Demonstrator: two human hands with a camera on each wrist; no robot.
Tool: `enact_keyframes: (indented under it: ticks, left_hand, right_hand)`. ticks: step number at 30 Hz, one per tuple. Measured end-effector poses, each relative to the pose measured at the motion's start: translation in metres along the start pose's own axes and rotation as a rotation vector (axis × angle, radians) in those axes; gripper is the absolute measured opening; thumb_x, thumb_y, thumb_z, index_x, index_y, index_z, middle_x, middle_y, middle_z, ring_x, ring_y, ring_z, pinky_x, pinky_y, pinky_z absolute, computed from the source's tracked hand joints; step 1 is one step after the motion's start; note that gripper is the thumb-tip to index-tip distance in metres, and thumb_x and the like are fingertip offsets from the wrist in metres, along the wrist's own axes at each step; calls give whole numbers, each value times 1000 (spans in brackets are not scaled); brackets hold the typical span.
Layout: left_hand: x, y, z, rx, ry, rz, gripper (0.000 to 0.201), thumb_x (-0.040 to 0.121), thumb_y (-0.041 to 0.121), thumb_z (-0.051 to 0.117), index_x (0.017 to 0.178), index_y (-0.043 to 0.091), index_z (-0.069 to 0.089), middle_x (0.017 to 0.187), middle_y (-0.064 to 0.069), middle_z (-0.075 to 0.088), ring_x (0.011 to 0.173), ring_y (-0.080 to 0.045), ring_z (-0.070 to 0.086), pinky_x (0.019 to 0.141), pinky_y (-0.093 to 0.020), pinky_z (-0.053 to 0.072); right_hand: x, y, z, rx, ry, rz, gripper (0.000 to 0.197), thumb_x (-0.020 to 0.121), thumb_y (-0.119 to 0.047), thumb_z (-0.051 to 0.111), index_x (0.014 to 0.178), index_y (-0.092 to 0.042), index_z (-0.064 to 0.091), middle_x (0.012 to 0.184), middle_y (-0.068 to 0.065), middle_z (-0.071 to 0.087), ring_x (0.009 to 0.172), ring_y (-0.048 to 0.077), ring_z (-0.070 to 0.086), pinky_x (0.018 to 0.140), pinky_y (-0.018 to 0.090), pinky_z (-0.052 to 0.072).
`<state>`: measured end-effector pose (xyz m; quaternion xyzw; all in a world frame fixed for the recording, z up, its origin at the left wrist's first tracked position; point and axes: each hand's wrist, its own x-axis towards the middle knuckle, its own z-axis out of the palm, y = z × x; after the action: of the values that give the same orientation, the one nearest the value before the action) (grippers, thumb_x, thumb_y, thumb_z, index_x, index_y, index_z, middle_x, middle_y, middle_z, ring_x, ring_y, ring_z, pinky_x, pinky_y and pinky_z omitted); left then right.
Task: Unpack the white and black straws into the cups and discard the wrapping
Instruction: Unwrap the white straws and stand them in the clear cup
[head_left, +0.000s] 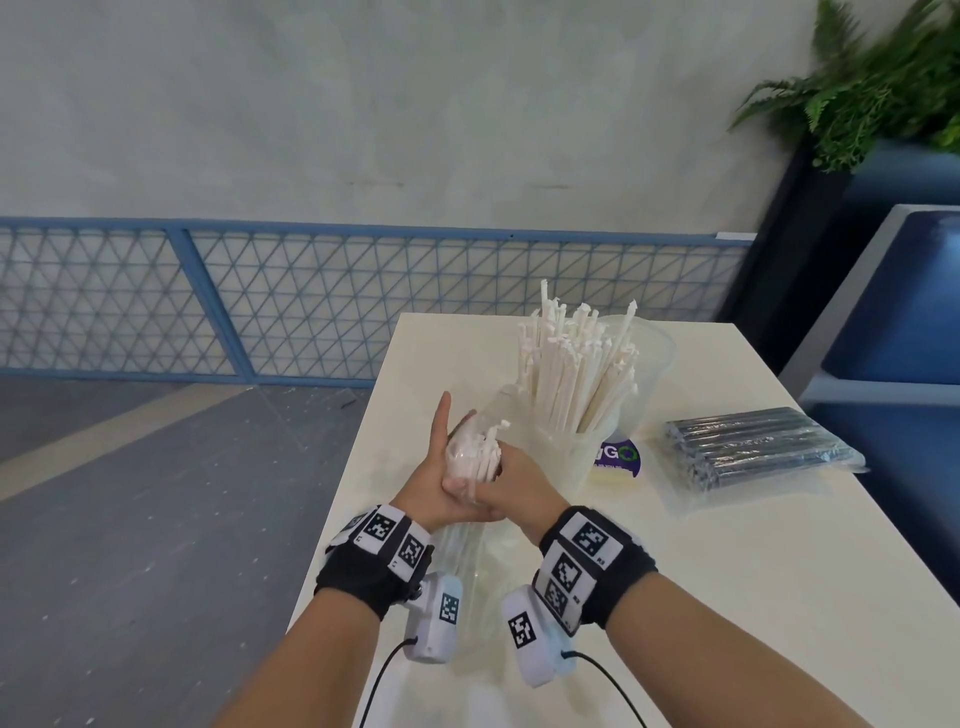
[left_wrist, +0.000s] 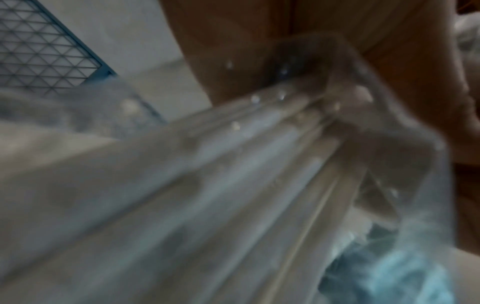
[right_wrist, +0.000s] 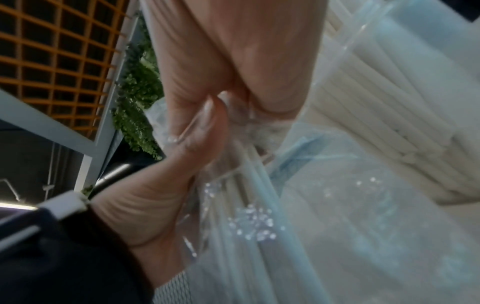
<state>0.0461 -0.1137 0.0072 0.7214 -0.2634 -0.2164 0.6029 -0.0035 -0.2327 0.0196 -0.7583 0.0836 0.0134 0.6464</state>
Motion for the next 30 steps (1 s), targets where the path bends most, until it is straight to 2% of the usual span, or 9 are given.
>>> enact_keyframes:
  ticks: [6,8,11,14,16,21,24,27,30]
  left_hand:
    - [5,2,2,-16,18,61,141,49,-8,85,139,36,-15,126,-2,49,111,-13,56,101,-36,45]
    - [2,-1,-3,-88,-17,41,133,50,0,87,145,32,-1,128,-2,52,116,-15,56,98,-35,47]
    - [-6,-6,-8,-201,19,1,85,52,35,87,126,21,47,112,5,67,105,-7,62,86,-21,50]
    - [-10,-4,-3,-317,94,-42,25,87,36,59,101,16,64,85,8,74,82,-3,67,73,-16,51]
    - [-8,-4,-1,-345,137,-88,31,94,31,41,91,21,70,84,6,75,82,-6,68,76,-18,52]
    - [-2,0,12,-235,284,-89,33,98,27,37,86,20,67,87,0,71,89,-17,65,87,-29,49]
    - [1,4,19,-240,347,-57,32,99,24,36,84,12,62,80,5,66,80,-6,62,81,-19,49]
    - [5,0,22,-187,399,-56,36,99,22,34,85,6,63,81,-1,64,79,-10,60,86,-31,48]
    - [6,-12,22,-93,403,-113,39,99,27,35,74,18,64,81,-6,65,85,-23,59,92,-46,46]
  right_hand:
    - [-2,-5,0,192,-40,-20,44,71,-3,74,112,-5,61,106,11,67,103,26,64,92,40,51]
    - [-2,-7,-2,224,3,-62,44,66,-5,74,108,-5,63,101,10,69,98,23,65,89,38,52]
    - [-2,-10,-8,312,41,-122,44,66,-10,74,108,-3,64,98,9,70,95,20,67,85,33,54]
    - [-1,-8,-12,339,68,-123,48,69,-16,75,113,-3,61,105,8,68,102,20,64,90,32,52]
    - [-2,-7,-10,332,86,-126,45,72,-14,75,113,-2,60,105,9,67,103,20,63,94,34,51]
    - [-4,-16,-6,172,193,-152,26,76,-17,76,100,-17,66,99,3,70,97,18,66,87,32,54]
    - [-9,-22,-9,107,207,-104,13,80,-21,72,88,-26,63,94,-4,66,91,13,62,78,15,50]
    - [-15,-22,-12,43,187,-34,23,86,-19,66,104,-6,64,101,4,65,94,14,60,64,0,40]
    - [-17,-16,-15,-8,183,18,31,86,-18,65,111,1,61,114,16,65,101,24,61,54,-1,37]
